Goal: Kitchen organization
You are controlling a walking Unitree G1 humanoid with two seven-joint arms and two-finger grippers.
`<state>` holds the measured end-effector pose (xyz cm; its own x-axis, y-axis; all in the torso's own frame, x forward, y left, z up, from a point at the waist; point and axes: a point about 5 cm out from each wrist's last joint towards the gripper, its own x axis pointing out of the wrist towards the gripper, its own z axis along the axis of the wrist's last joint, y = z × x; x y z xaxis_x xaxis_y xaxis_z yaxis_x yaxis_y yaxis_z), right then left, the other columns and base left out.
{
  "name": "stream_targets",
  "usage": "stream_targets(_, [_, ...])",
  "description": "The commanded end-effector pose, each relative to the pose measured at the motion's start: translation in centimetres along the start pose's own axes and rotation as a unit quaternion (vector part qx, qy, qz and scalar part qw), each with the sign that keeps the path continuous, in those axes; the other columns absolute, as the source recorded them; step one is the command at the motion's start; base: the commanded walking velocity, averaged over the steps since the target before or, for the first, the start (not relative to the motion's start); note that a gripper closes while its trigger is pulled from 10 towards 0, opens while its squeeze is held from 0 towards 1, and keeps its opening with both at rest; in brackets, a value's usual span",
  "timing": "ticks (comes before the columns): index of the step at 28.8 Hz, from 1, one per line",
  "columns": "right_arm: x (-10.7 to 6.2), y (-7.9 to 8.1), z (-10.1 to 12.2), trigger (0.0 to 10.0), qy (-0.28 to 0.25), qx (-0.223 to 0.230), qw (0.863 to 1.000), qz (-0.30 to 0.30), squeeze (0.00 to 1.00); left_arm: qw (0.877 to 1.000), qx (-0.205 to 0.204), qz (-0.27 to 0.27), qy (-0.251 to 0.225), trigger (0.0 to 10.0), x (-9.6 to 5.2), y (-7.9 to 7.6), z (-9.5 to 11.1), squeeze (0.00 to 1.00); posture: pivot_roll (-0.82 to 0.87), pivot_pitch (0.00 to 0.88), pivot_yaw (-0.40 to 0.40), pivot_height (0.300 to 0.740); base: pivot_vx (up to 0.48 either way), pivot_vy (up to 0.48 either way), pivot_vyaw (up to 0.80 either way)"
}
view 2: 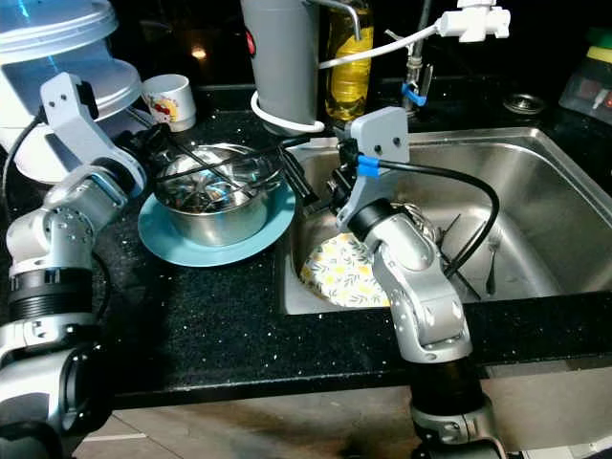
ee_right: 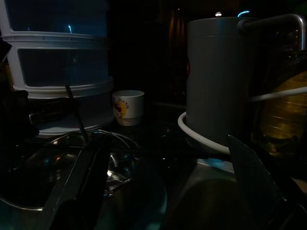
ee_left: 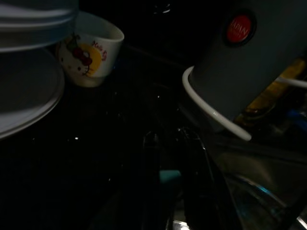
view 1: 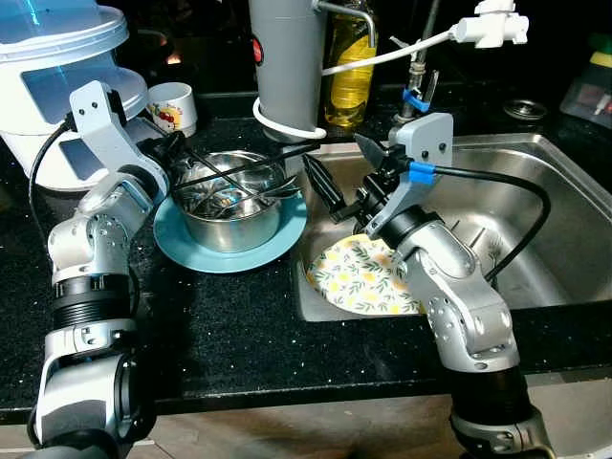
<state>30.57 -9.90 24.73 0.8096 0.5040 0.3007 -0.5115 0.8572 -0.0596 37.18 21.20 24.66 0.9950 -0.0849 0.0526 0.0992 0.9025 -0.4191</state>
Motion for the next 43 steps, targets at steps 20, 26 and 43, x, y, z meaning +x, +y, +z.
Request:
stream_targets(20, [0.6, 0.0, -0.8, 10.0, -0.005, 0.055, 0.998, -0.019, 0.0, 0.965, 0.053, -0.076, -0.246, 0.0, -5.5, -1.7, 9.3, 0.0, 0.02, 0.008, -0.006, 0.74, 0.0, 0.0, 0.0])
stream_targets(26, [0.9, -0.4, -1.2, 10.0, -0.011, 0.126, 0.991, -0.042, 0.0, 0.952, 0.062, -0.113, -0.276, 0.0, -7.6, -1.9, 10.5, 0.0, 0.04, 0.003, -0.015, 0.74, 0.0, 0.0, 0.0])
stream_targets(43, [3.4, -0.4, -2.5, 10.0, -0.001, 0.247, 0.968, -0.044, 0.0, 0.897, 0.009, -0.398, -0.191, 0.0, -14.5, -5.0, 8.0, 0.0, 0.09, 0.0, -0.054, 0.74, 0.0, 0.0, 0.0])
